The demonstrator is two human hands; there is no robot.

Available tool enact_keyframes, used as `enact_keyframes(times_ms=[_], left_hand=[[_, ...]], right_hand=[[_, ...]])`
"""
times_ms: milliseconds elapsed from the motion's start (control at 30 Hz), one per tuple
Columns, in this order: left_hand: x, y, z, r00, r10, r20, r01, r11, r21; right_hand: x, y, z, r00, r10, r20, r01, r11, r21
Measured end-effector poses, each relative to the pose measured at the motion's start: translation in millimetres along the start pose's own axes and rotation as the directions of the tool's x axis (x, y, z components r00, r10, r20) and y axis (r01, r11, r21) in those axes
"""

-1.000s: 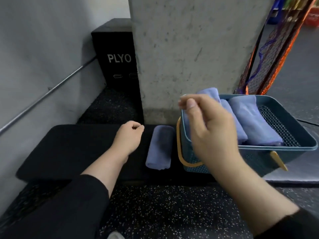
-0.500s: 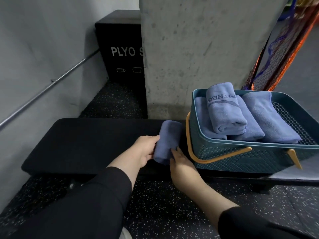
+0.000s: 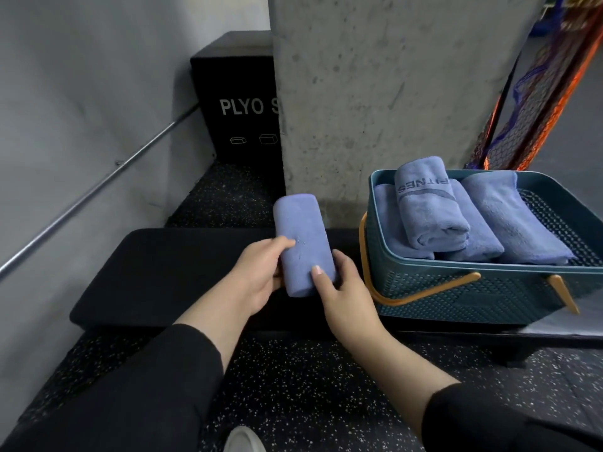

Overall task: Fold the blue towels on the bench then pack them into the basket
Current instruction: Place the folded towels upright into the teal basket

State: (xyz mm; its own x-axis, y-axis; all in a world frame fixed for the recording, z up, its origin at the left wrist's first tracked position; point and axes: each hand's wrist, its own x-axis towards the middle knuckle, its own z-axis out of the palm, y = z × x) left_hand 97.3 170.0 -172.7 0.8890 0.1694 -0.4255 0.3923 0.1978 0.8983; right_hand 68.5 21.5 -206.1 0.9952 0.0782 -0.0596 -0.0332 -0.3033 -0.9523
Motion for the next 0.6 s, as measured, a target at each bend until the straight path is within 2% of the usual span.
enact_keyframes(times_ms=[67, 133, 200, 367, 600], left_hand=[[-17.8, 10.4, -7.8, 0.998, 0.045, 0.054, -0.043, 0.999, -0.026], [-34.2, 17.2, -14.3, 0.991, 0.101, 0.093, -0.098, 0.995, -0.036], [-50.4, 23.2, -16.8, 0.981, 0.169, 0.092, -0.167, 0.986, -0.022], [-81.9, 40.9, -7.9, 0.941, 0.336, 0.034, -0.337, 0.932, 0.134], [-96.2, 48.3, 53.4, 0.872, 0.454, 0.184, -0.486, 0.848, 0.213]], right_hand=[[-4.7, -19.5, 2.3, 0.998, 0.049, 0.043, -0.057, 0.975, 0.214], [-8.5, -35.2, 4.6, 0.989, 0.070, 0.128, -0.118, 0.901, 0.417], [-13.8, -51.3, 2.8, 0.984, 0.048, 0.169, -0.128, 0.857, 0.499], [-34.1, -81.0, -20.2, 0.989, -0.043, 0.142, -0.008, 0.941, 0.338], [-61.1, -98.7, -122.0, 0.995, -0.103, -0.009, 0.103, 0.978, 0.182]])
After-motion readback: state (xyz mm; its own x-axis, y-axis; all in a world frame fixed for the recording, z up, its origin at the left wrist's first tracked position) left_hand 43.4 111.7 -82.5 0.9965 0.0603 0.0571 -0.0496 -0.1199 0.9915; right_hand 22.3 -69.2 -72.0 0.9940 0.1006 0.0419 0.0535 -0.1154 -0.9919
